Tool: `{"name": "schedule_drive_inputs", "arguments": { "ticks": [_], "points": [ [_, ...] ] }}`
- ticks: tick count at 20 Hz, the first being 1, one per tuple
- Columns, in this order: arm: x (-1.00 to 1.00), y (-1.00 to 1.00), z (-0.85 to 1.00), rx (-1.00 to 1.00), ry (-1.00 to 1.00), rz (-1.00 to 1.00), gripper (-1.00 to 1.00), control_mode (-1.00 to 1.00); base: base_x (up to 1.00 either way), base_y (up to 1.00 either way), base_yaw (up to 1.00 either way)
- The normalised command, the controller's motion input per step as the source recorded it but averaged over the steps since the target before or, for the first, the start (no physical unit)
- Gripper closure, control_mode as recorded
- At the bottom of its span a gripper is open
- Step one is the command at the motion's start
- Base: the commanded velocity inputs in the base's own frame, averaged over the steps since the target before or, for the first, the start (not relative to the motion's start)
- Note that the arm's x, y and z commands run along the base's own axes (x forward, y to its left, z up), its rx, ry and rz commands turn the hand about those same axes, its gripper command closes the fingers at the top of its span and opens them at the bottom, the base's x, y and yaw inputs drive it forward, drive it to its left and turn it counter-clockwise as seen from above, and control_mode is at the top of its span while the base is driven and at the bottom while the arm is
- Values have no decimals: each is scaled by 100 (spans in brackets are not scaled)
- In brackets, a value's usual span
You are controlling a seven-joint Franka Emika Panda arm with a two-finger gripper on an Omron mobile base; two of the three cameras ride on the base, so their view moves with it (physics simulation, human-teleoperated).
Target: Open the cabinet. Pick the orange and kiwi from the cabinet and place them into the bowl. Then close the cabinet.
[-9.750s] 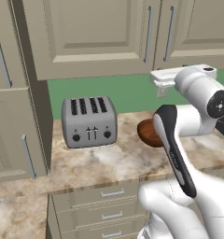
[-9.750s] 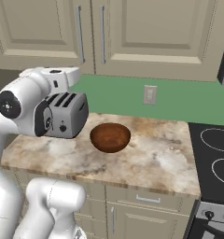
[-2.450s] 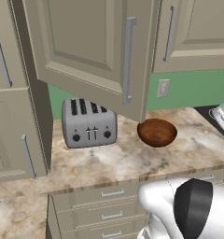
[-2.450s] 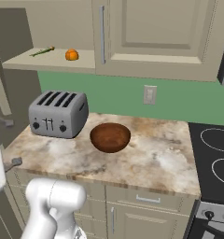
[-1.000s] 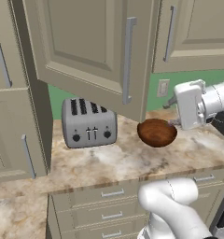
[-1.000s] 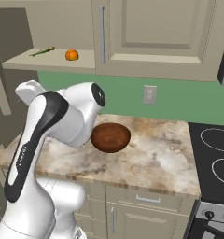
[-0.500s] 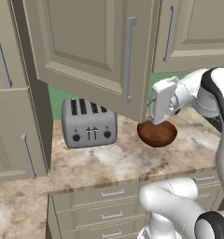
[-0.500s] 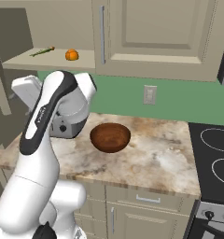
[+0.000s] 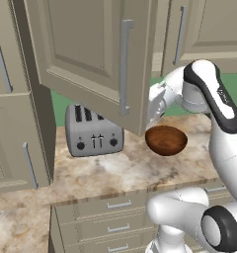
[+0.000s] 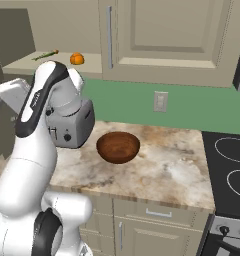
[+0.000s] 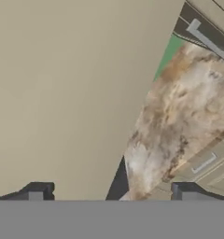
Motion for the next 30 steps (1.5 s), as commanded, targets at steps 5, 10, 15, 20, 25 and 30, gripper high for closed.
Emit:
{"name": "schedule_drive_inputs", "arguments": {
  "ticks": [5,10,15,20,25,30],
  "points": [
    [0,76,0,0,-15,15,-100,-100,0,0,0],
    [-4,61,0,0,-17,6,-100,-100,0,0,0],
    [-12,1,-1,4,-4,1,-100,-100,0,0,0],
    [-75,-100,15,0,-27,-3,-100,-100,0,0,0],
    [-79,-100,12,-4,-46,-10,-100,-100,0,0,0],
    [-63,-100,32,0,-66,-14,-100,-100,0,0,0]
  ]
}}
